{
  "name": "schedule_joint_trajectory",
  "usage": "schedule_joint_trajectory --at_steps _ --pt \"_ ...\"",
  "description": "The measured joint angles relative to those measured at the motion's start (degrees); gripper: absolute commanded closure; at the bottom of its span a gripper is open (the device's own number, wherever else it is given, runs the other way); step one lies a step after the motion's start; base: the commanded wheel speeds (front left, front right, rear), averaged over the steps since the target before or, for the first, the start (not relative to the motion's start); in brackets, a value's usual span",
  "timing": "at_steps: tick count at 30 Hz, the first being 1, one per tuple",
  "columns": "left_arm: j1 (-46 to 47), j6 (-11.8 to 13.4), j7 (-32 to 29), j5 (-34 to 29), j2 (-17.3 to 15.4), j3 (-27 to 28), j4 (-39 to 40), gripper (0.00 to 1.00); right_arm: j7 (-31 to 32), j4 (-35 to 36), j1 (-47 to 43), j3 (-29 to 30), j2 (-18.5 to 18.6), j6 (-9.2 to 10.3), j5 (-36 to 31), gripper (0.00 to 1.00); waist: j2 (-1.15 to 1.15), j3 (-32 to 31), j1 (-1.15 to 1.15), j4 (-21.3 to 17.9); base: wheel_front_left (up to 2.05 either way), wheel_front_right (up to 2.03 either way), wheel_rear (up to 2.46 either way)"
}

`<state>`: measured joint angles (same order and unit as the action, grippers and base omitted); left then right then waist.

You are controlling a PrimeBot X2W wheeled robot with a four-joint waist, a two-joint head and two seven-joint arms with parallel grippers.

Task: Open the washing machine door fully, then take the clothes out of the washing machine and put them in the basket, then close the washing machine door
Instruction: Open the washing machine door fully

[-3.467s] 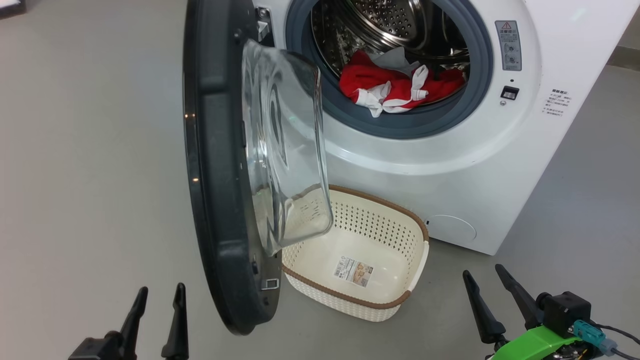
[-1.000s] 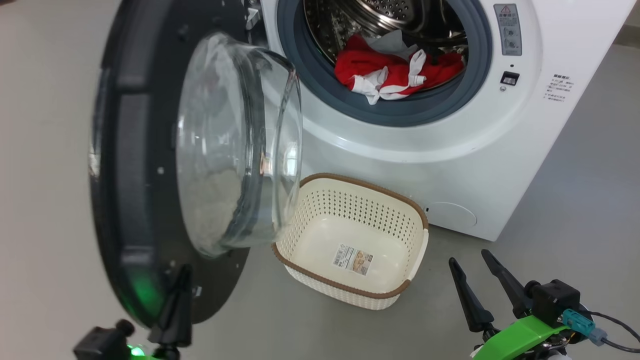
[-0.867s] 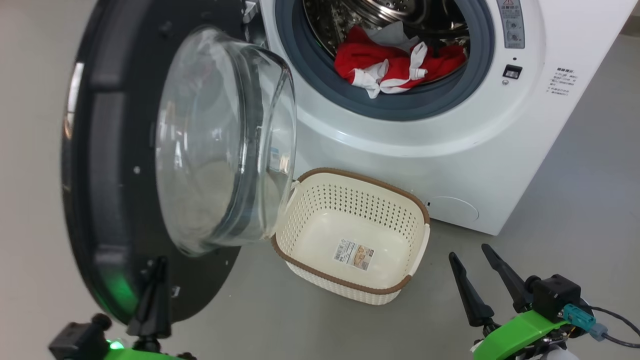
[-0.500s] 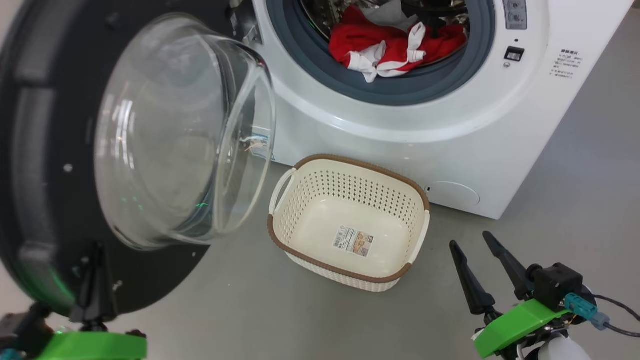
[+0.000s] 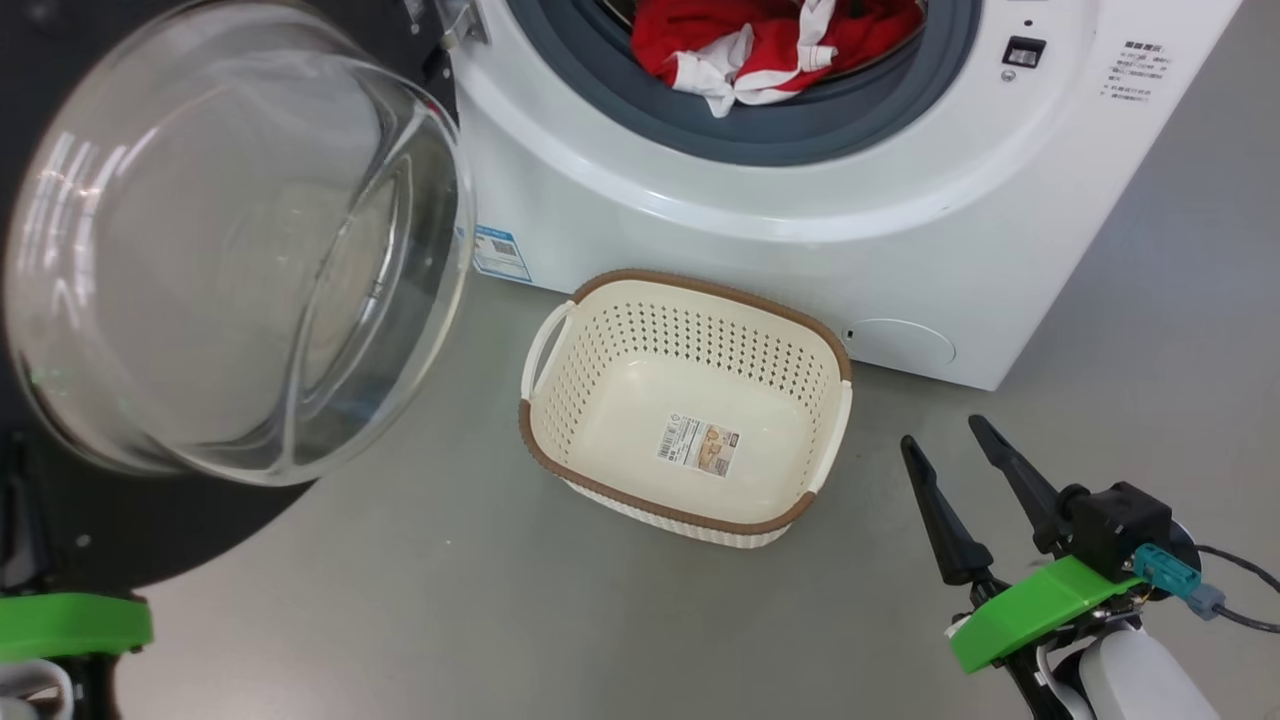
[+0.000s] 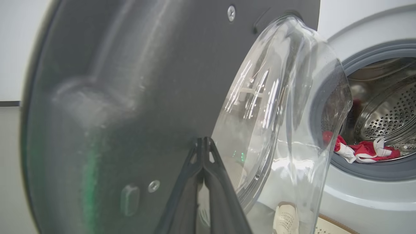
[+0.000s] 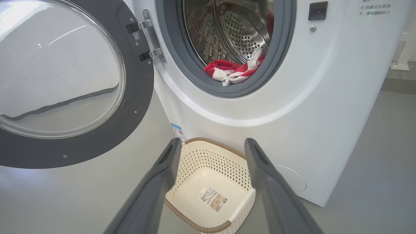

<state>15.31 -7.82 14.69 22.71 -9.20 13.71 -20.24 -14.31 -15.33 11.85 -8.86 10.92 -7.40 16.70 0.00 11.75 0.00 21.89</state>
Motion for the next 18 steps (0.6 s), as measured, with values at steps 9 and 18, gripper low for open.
schedule_joint_trajectory --at_steps 9,18 --pt "3.3 0.0 0.0 -0.6 -1.6 5.1 -4.3 1.0 0.0 0.1 1.2 -0.1 0.1 0.0 -0.2 0.0 0.0 1.7 0.0 -0.9 0.0 0.0 0.0" --pt "8.2 0.0 0.0 -2.5 -4.0 8.7 -10.6 1.0 0.0 0.2 2.6 -0.2 0.3 0.0 -0.6 0.0 0.0 3.5 0.0 -1.6 0.0 0.0 0.0"
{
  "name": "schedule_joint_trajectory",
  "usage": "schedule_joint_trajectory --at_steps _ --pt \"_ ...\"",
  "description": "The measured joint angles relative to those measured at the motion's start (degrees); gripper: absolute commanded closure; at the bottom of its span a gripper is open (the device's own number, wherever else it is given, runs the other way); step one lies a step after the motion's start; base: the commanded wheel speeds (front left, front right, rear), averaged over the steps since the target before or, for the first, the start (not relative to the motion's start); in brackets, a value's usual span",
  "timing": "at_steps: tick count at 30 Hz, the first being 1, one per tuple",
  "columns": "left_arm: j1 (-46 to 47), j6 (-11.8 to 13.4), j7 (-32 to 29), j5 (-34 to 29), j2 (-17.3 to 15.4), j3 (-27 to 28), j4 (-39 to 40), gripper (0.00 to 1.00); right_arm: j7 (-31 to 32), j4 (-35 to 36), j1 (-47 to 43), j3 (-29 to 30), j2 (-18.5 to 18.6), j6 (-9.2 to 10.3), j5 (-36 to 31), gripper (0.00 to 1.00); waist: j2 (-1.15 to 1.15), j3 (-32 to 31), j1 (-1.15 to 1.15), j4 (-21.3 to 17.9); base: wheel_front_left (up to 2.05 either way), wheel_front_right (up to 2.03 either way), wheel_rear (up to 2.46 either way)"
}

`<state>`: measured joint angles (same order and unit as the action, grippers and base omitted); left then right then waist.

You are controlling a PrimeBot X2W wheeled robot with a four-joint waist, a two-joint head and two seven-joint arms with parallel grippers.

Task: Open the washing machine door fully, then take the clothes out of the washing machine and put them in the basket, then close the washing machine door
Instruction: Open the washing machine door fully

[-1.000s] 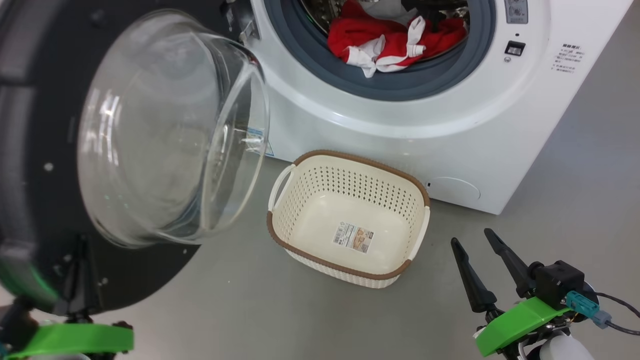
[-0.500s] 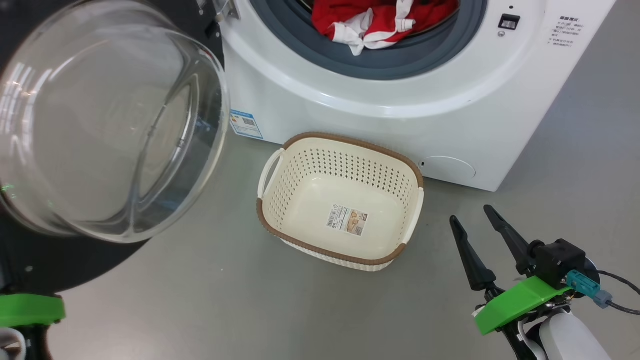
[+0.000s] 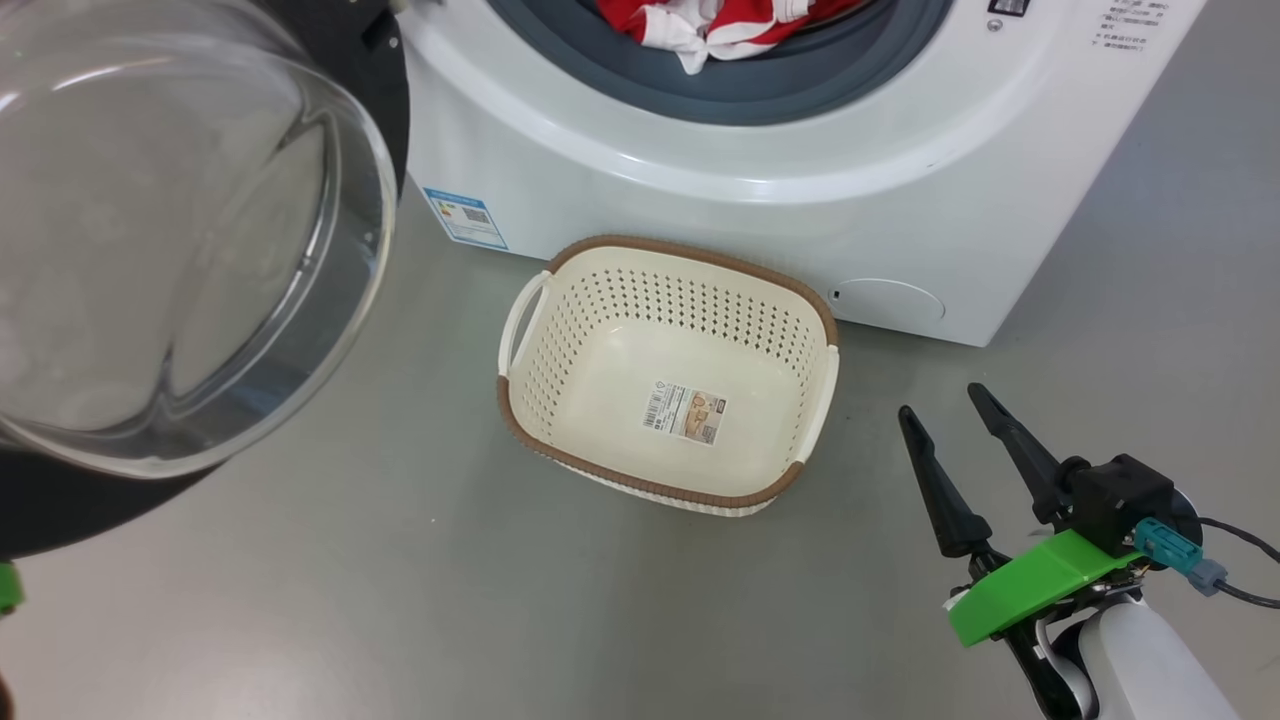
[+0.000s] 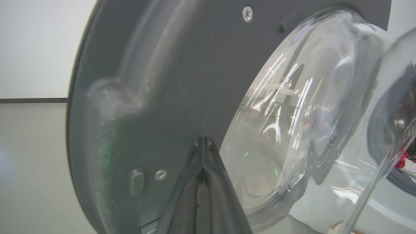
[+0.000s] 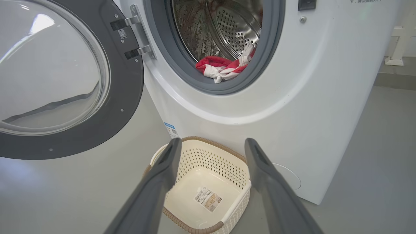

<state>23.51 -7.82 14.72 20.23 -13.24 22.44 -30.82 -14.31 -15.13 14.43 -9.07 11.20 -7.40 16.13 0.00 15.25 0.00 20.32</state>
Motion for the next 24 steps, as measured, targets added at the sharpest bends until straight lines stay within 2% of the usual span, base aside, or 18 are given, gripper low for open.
schedule_joint_trajectory --at_steps 9,17,24 --pt "3.7 0.0 0.0 -1.0 -2.9 2.0 -6.0 1.0 0.0 0.0 0.1 -1.0 0.1 0.0 -0.1 0.0 0.0 0.5 0.0 -1.1 0.0 0.0 0.0" --pt "4.3 0.0 0.0 -1.1 -2.9 2.9 -7.2 1.0 0.0 0.0 0.1 -1.0 0.1 0.0 -0.1 0.0 0.0 -0.5 0.0 -1.2 0.0 0.0 0.0" --pt "2.8 0.0 0.0 -1.0 -2.1 1.4 -6.3 1.0 0.0 -0.1 -0.2 -1.0 -0.3 0.0 -0.1 0.0 0.0 -2.5 0.0 -1.0 0.0 0.0 0.0"
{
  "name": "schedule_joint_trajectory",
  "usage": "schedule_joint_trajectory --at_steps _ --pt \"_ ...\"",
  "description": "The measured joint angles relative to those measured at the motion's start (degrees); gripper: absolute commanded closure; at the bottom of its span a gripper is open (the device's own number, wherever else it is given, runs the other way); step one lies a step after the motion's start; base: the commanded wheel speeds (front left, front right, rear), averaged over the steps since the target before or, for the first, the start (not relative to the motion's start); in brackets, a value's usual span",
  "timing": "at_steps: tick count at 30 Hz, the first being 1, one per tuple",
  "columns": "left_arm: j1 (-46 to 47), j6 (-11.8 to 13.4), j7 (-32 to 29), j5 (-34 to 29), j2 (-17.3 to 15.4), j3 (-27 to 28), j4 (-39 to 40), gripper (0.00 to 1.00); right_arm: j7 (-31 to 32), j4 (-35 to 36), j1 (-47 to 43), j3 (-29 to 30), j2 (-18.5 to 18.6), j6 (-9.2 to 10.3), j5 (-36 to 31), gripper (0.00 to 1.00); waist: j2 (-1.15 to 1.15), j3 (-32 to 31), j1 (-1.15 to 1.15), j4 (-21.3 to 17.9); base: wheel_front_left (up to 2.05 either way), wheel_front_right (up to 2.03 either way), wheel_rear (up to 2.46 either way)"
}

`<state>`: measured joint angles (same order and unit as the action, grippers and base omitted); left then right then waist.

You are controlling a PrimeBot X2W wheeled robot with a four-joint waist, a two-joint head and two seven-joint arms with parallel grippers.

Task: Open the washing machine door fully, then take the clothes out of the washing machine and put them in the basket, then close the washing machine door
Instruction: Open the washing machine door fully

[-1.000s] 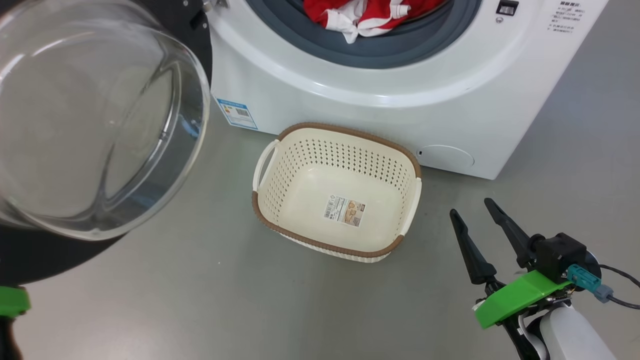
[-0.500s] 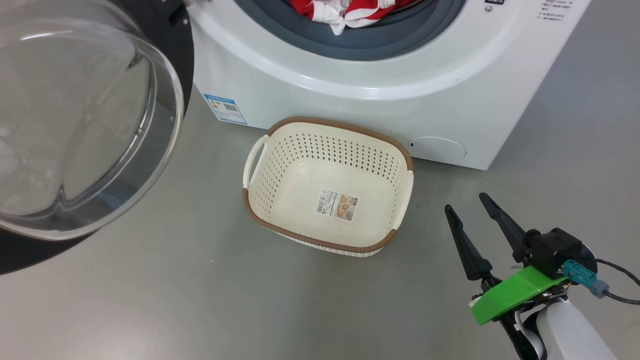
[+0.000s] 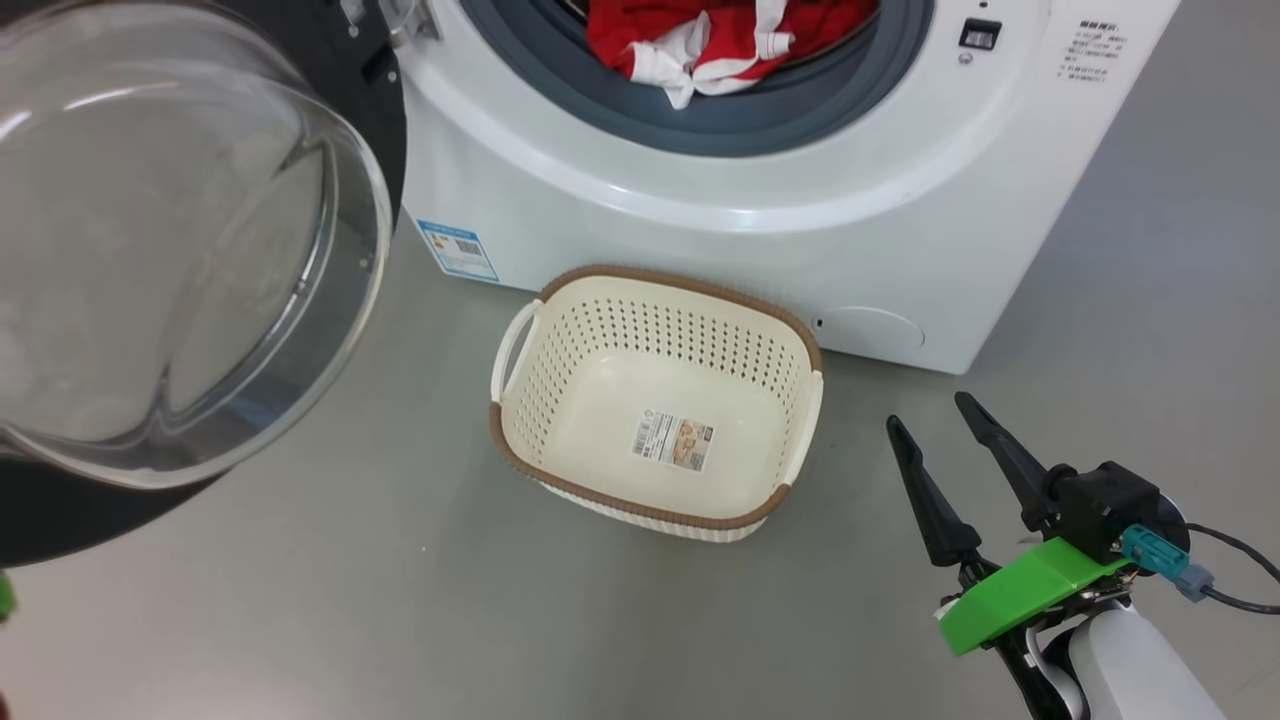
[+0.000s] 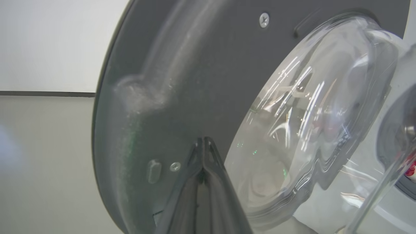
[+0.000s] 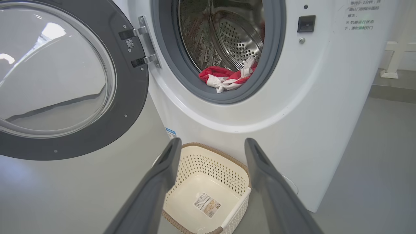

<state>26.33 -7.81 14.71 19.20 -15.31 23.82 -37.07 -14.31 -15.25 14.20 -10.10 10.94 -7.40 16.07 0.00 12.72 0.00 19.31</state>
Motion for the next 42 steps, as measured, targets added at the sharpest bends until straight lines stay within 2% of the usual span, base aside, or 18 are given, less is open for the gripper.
schedule_joint_trajectory --at_steps 1,3,4,7,8,9,10,23,32,42 --pt "-0.7 0.0 0.0 0.0 0.3 -0.3 0.4 1.0 0.0 0.0 -0.1 0.0 0.0 0.0 0.0 0.0 0.0 -0.3 0.0 0.0 0.0 0.0 0.0" --pt "-2.2 0.0 0.0 0.2 1.3 -0.9 1.3 0.87 0.0 0.0 -0.2 0.0 -0.1 0.0 0.0 0.0 0.0 -1.0 0.0 0.1 0.0 0.0 0.0" --pt "-3.0 0.0 0.0 0.5 1.8 -1.4 1.7 0.86 0.0 0.0 -0.2 0.0 -0.1 0.0 0.1 0.0 0.0 -1.3 0.0 0.2 0.0 0.0 0.0" --pt "-5.1 0.0 0.0 1.2 2.9 -2.4 3.4 0.52 0.0 0.0 -0.6 -0.1 -0.1 0.0 0.2 0.0 0.0 -2.1 0.0 0.3 0.0 0.0 0.0" --pt "-5.7 0.0 0.0 1.3 3.1 -2.9 3.9 0.27 0.0 0.0 -0.9 -0.1 -0.2 0.0 0.3 0.0 0.0 -2.3 0.0 0.4 0.0 0.0 0.0" --pt "-6.4 0.0 0.0 1.2 3.2 -3.6 4.5 0.11 0.0 0.0 -1.3 -0.1 -0.1 0.0 0.3 0.0 0.0 -2.6 0.0 0.4 0.0 0.0 0.0" --pt "-7.1 0.0 0.0 1.2 3.3 -4.3 5.1 0.0 0.0 -0.1 -1.6 -0.1 -0.2 0.0 0.5 0.0 0.0 -2.9 0.0 0.4 0.0 0.0 0.0" --pt "-16.5 0.1 0.0 2.3 6.8 -11.4 14.1 0.0 0.0 0.0 -2.8 -0.1 -0.1 0.0 1.3 0.0 0.0 -5.5 0.0 -1.0 0.0 0.0 0.0" --pt "-20.5 0.1 0.0 4.7 6.6 -17.4 18.5 0.0 0.0 0.6 -2.8 0.6 -0.3 0.0 1.3 0.0 0.0 -5.6 0.0 -4.7 0.0 0.0 0.0" --pt "-22.7 0.1 0.0 5.9 5.4 -24.0 23.8 0.0 0.0 1.7 -3.0 2.5 -1.3 0.0 1.3 0.0 0.0 -5.8 0.0 -10.6 0.0 0.0 0.0"
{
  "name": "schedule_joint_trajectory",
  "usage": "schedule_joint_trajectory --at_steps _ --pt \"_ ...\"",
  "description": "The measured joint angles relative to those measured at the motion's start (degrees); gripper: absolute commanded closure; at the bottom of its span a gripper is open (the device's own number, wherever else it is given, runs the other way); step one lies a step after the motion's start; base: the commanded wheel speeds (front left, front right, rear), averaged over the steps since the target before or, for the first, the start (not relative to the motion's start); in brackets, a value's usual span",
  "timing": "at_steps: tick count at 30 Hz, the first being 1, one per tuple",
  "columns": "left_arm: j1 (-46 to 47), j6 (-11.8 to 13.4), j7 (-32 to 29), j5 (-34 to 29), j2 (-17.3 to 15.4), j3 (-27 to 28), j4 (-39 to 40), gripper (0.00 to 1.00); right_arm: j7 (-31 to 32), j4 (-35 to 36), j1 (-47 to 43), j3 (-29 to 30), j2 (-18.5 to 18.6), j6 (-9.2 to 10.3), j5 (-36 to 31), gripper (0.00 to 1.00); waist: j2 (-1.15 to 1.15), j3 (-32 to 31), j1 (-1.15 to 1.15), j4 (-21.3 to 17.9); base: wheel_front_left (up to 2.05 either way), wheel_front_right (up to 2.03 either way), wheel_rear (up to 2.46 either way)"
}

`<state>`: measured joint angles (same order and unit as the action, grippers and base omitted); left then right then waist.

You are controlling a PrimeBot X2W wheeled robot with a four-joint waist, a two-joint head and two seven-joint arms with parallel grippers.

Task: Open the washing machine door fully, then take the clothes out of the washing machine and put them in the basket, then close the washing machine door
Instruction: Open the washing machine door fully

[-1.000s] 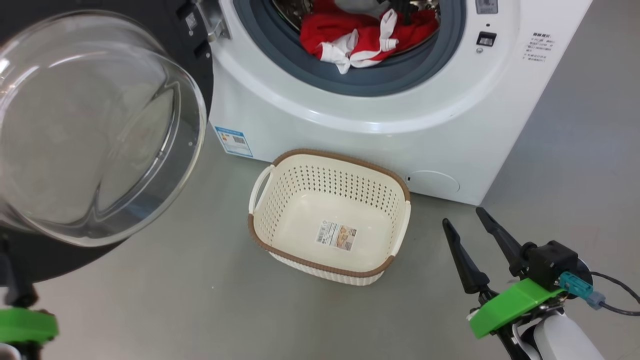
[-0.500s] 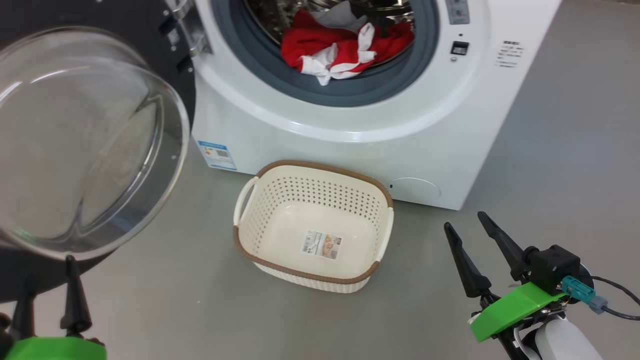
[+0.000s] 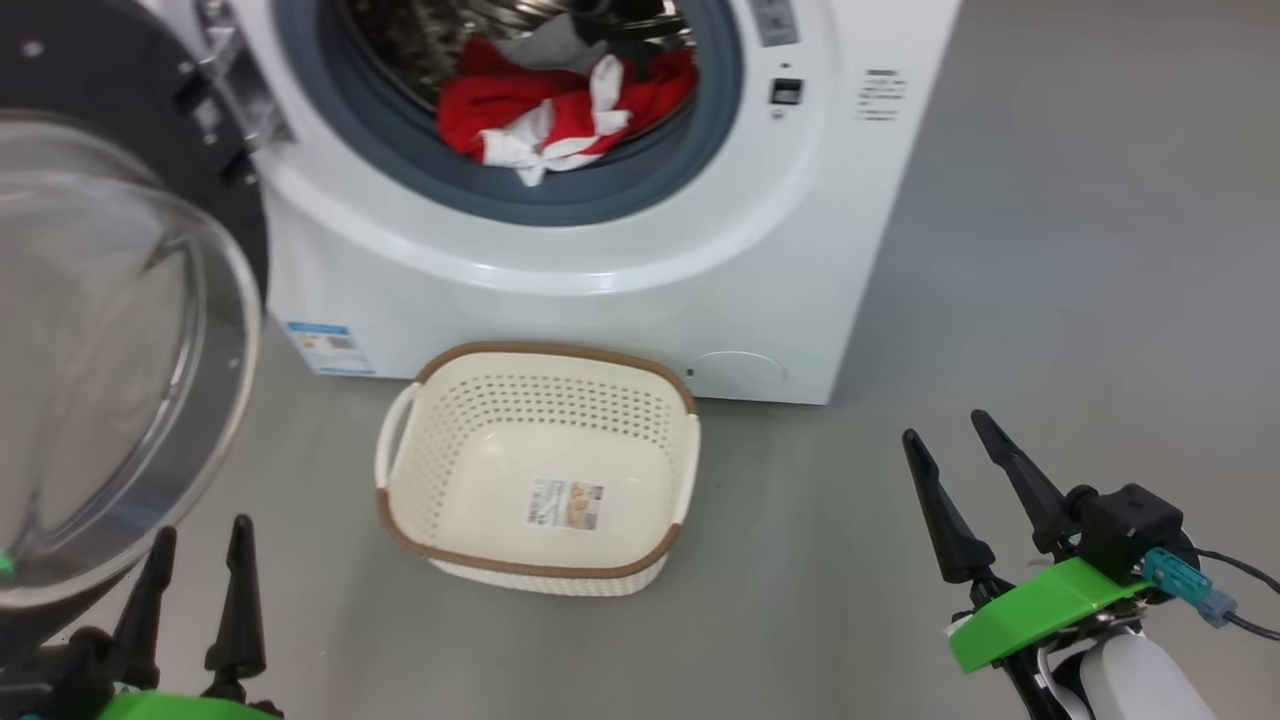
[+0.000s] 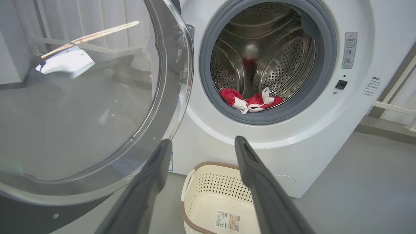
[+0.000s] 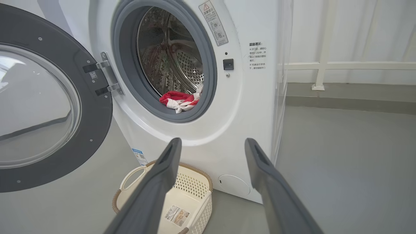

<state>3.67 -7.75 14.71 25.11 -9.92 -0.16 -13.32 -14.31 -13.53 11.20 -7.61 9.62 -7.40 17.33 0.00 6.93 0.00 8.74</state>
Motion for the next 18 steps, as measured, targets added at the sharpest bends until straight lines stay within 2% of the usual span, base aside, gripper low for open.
schedule_joint_trajectory --at_steps 18 --pt "-4.7 0.0 0.0 1.4 -1.0 -3.3 2.7 0.0 0.0 1.3 -4.5 3.6 -0.9 0.0 0.0 0.0 0.0 -0.9 0.0 -10.9 0.0 0.0 0.0"
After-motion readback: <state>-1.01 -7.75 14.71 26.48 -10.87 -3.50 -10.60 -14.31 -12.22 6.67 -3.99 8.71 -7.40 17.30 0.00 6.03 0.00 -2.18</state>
